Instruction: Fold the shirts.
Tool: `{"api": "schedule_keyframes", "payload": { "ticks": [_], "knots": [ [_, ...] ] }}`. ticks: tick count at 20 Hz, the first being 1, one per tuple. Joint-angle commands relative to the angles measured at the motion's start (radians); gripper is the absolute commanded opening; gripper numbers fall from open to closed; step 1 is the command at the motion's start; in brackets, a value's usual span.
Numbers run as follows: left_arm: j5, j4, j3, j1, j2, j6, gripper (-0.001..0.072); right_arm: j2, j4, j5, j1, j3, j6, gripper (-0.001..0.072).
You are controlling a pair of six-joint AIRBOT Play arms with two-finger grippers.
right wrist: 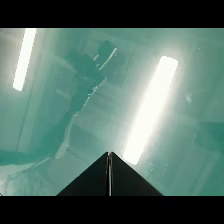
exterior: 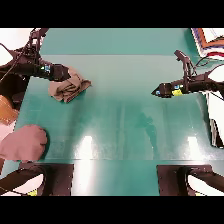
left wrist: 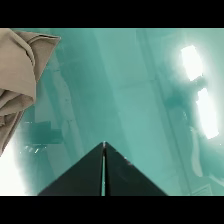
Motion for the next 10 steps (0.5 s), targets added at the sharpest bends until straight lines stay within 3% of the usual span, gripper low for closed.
{"api": "schedule_keyframes", "payload": {
  "ticks": [1, 10],
  "knots": [
    [0.000, 0.000, 0.000, 0.000, 0.001, 0.000, 0.0026, 0.000, 0.000, 0.000, 0.000, 0.000, 0.000, 0.0015],
    [0.030, -0.004, 0.000, 0.000, 0.001, 0.000, 0.0027, 0.000, 0.000, 0.000, 0.000, 0.000, 0.000, 0.0015]
  ]
}}
